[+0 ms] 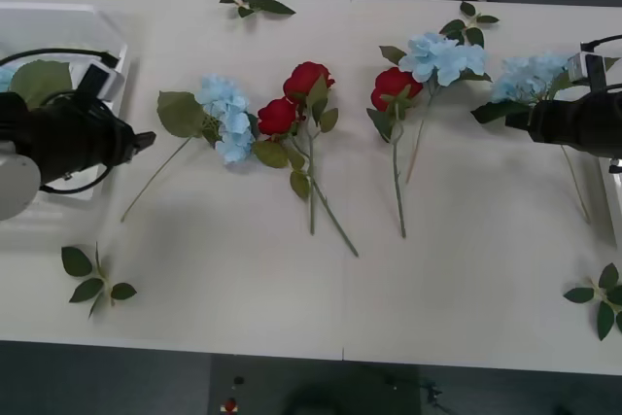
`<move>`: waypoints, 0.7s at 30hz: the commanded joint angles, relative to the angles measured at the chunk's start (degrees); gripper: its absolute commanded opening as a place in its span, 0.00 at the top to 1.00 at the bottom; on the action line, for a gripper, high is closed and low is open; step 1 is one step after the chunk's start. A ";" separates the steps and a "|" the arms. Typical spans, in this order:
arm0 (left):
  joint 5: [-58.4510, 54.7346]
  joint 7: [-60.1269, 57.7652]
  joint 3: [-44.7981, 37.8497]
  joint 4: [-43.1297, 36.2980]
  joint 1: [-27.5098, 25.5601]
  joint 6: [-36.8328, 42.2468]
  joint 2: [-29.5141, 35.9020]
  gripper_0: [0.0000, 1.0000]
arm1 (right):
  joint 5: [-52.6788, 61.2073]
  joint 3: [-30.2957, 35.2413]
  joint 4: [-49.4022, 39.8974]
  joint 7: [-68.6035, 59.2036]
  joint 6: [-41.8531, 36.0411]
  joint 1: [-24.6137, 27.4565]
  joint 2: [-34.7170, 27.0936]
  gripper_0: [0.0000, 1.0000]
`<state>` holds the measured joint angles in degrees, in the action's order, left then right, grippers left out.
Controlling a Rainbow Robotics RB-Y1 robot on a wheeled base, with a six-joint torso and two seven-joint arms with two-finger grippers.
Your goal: Put the red flowers into the right box and the blue flowers into the left box
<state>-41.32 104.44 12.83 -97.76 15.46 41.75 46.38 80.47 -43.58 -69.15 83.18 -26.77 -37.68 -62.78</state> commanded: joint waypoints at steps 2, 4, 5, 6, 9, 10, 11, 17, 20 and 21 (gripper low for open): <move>7.04 1.55 3.96 6.44 6.33 -0.01 -4.37 0.00 | -1.28 0.52 4.90 2.95 0.14 -2.93 0.20 0.00; 9.15 1.90 5.19 8.29 7.83 -0.01 -6.04 0.00 | -1.55 0.52 5.69 3.21 0.14 -3.11 0.20 0.00; 10.65 1.90 5.98 9.61 8.71 -0.01 -7.01 0.00 | -1.81 0.52 6.04 3.30 -0.04 -3.37 0.20 0.00; 11.61 1.99 6.33 10.75 9.59 -0.01 -8.15 0.00 | -1.99 0.52 6.48 3.39 -0.21 -3.55 0.37 0.00; 12.14 2.25 6.42 14.09 11.08 -0.01 -10.70 0.00 | -2.51 0.52 7.54 3.56 -0.21 -3.72 1.16 0.00; 12.40 2.43 6.42 15.06 11.52 -0.01 -11.49 0.00 | -2.78 0.52 8.06 3.74 -0.21 -3.81 1.78 0.00; 12.58 2.61 6.42 15.85 11.87 -0.01 -12.10 0.00 | -3.13 0.52 8.68 3.83 -0.21 -3.98 2.31 0.00; 13.63 3.84 6.59 19.80 13.10 -0.01 -15.00 0.00 | -4.97 0.52 12.63 4.62 -0.04 -5.13 5.82 0.00; 14.25 4.36 6.86 20.86 13.19 -0.01 -15.79 0.31 | -5.94 0.52 14.57 4.79 -0.04 -6.01 7.49 0.00; 14.34 4.45 7.12 21.03 13.10 -0.01 -15.79 0.44 | -6.20 0.52 15.18 4.88 0.05 -6.27 8.20 0.00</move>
<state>-27.80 105.62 19.77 -76.65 27.25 41.76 30.19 75.36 -43.58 -54.83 85.97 -26.77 -41.39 -55.45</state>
